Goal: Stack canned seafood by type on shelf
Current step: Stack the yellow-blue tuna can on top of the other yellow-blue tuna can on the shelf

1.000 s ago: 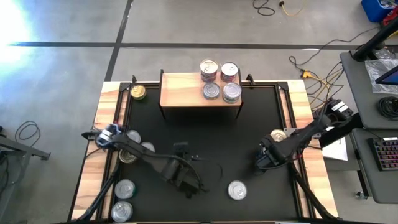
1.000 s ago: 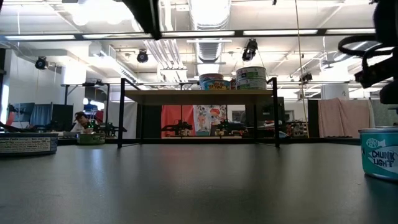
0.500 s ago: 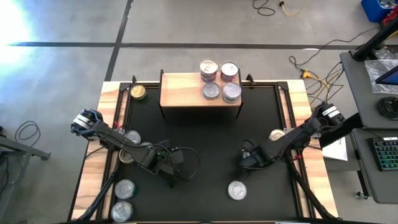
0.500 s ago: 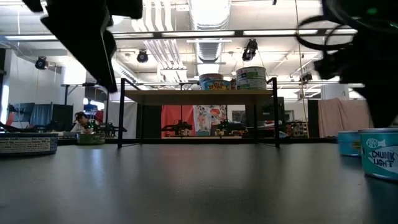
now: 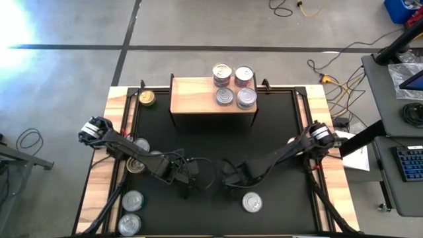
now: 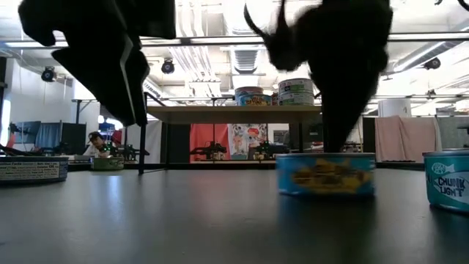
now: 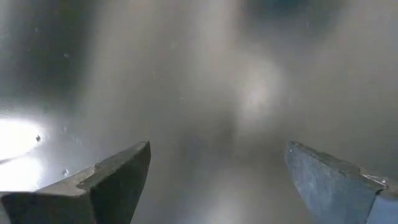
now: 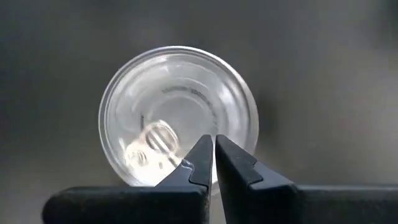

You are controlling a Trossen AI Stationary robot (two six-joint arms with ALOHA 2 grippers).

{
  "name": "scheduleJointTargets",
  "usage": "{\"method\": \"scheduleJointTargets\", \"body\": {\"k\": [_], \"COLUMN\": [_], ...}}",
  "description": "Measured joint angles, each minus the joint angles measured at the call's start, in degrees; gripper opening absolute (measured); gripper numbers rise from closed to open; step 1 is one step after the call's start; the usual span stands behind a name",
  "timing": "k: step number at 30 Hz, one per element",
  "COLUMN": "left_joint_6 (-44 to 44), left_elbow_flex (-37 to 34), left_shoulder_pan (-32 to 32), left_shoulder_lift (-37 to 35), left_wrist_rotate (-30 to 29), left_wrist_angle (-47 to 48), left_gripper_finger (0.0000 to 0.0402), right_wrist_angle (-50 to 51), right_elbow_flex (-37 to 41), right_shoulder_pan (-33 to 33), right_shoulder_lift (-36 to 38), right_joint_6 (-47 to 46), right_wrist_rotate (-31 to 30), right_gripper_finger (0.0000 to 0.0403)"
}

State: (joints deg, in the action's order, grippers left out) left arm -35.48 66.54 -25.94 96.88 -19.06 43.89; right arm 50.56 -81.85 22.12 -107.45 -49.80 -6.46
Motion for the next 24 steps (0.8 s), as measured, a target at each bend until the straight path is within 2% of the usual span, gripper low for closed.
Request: {"method": "scheduleJointTargets", "body": {"k": [5,12,15,20,24], "left_joint_6": [1.05,4.45,5.04,8.26,11.99], "left_elbow_flex": [-0.51,-0.57,0.20,-0.55,-1.27], "left_shoulder_pan": [0.96,1.18,1.01,0.94,-0.22], "left_shoulder_lift": [0.01,1.75,3.37,5.41,6.94], "left_wrist_rotate": [-1.21,-3.10,-3.83,8.71,10.14], "left_wrist_angle": [-0.21,0.40,-0.43,-12.89,-17.50], "left_gripper_finger": [0.0359,0.0375,0.0376,0.0377,0.0381], "right_wrist_angle": [8.47,24.64,23.17,14.86,9.19], "right_elbow_flex": [-7.30,-6.36,-4.19,-0.62,1.37], "right_shoulder_pan": [1.32,4.89,6.40,8.66,9.45], "right_shoulder_lift": [1.25,5.07,5.78,6.11,5.75], "right_joint_6": [2.03,-1.10,-1.55,2.63,5.18], "right_wrist_rotate": [-1.23,-4.04,-3.94,-2.94,-0.98], "right_gripper_finger": [0.0013,0.0013,0.0013,0.0014,0.0043]}}
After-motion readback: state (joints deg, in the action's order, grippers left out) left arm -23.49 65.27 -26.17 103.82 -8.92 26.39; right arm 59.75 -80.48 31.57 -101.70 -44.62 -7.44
